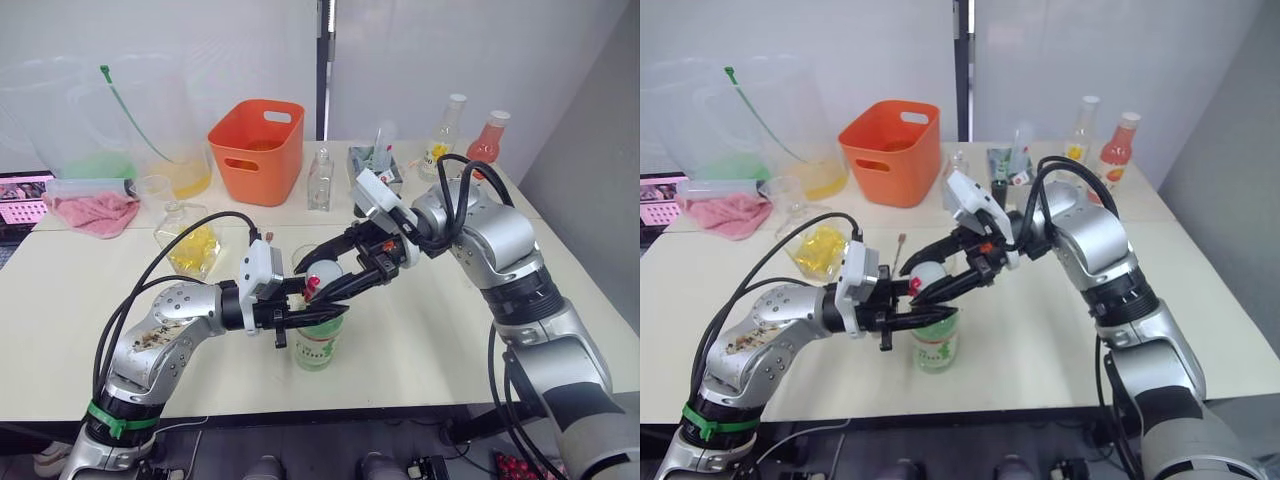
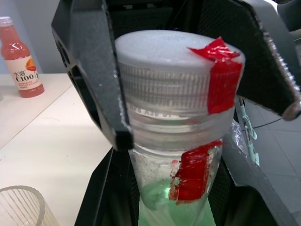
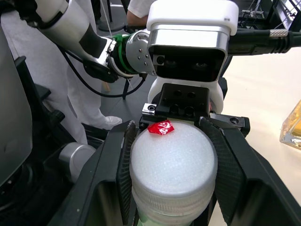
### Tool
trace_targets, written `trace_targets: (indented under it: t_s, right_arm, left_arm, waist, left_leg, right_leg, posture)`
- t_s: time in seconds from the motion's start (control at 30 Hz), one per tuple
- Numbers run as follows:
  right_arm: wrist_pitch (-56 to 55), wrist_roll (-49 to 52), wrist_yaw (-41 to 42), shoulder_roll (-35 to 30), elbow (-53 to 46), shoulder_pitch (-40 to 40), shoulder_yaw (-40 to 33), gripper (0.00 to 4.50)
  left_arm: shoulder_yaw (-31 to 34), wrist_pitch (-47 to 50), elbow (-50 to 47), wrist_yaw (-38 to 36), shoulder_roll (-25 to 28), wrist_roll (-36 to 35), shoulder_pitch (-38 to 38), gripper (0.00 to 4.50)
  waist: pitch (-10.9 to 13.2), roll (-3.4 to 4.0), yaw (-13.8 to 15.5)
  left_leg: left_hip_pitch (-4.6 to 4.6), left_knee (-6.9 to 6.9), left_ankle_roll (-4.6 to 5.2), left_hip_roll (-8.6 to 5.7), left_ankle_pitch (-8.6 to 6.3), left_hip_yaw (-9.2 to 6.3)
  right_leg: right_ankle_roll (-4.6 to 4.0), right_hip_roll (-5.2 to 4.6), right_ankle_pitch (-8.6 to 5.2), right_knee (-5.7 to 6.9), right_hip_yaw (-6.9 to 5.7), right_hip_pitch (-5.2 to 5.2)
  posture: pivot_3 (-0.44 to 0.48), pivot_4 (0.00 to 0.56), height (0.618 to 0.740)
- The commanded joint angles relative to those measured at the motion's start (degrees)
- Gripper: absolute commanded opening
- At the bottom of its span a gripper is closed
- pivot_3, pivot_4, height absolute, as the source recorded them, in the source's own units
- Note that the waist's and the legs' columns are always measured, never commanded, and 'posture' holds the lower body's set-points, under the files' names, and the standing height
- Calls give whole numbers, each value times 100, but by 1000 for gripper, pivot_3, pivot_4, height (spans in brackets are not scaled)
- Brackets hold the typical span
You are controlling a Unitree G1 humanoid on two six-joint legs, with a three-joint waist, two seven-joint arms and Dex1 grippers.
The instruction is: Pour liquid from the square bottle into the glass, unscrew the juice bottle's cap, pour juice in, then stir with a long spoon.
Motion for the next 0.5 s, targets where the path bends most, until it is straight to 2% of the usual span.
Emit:
trace_targets:
  t_s: [0.03, 0.2, 0.5]
  right_arm:
    - [233, 441, -27, 94, -179, -357, -497, 1722]
    - [687, 718, -38, 79, -201, -333, -708, 1587]
    - [542, 730, 49, 35, -307, -309, -806, 1582]
  left_arm:
    - [-247, -30, -19, -32, -19, 92, 12, 1366]
    - [-288, -96, 19, -54, -10, 121, 14, 1366]
    - [-307, -170, 87, -77, 13, 149, -12, 1366]
  waist:
    - [0, 0, 1]
    - [1, 1, 4]
    - [0, 1, 13]
  left_leg:
    - [0, 0, 0, 0, 0, 0]
    - [0, 0, 0, -2, 0, 0]
    - [9, 0, 1, -3, -1, 1]
  right_leg:
    - [0, 0, 0, 0, 0, 0]
    - [0, -2, 0, 2, 1, 0]
    - [0, -2, 0, -1, 0, 10]
  posture:
    - [0, 150, 740]
    - [0, 150, 740]
    - [0, 150, 740]
